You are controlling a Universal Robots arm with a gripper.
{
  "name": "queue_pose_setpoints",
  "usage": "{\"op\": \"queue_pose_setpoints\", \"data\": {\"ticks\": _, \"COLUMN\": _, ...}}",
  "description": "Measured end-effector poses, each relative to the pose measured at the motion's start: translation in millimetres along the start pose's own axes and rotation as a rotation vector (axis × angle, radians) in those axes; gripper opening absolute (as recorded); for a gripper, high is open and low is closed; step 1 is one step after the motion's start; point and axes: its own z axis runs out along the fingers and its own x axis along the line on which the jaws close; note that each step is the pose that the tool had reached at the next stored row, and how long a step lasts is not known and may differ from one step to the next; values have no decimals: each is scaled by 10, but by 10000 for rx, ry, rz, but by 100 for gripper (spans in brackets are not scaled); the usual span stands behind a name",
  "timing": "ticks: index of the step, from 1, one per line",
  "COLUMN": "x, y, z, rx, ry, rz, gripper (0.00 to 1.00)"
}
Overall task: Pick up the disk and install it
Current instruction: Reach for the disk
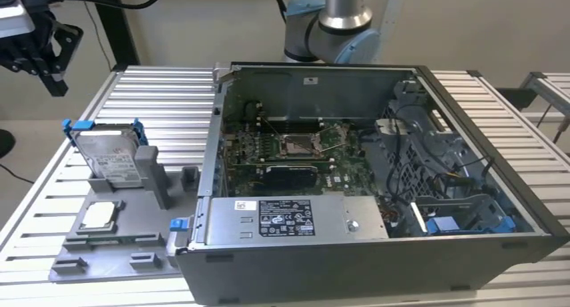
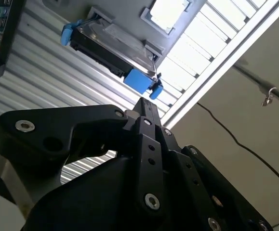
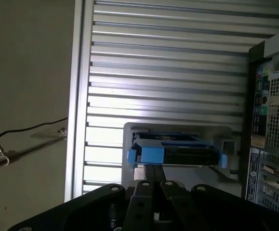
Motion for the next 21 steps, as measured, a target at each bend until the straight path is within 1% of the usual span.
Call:
{"op": "queue_pose_setpoints", "data": {"ticks": 4, "x": 11, "y": 1, "z": 0, "rx": 0, "ry": 0, "rz": 0, "gripper": 0}}
{"op": "queue_pose_setpoints", "data": {"ticks": 16, "x": 15, "y": 2, "z": 0, "rx": -1, "ry": 0, "rz": -9, "gripper": 0}}
{"op": "queue_pose_setpoints", "data": {"ticks": 18, "x": 15, "y": 9, "z": 0, "rx": 1, "ry": 6, "rz": -95, "gripper": 0}}
{"op": "queue_pose_setpoints", "data": {"ticks": 21, "x": 14, "y": 20, "z": 1, "rx": 7, "ry": 18, "rz": -364, "gripper": 0}}
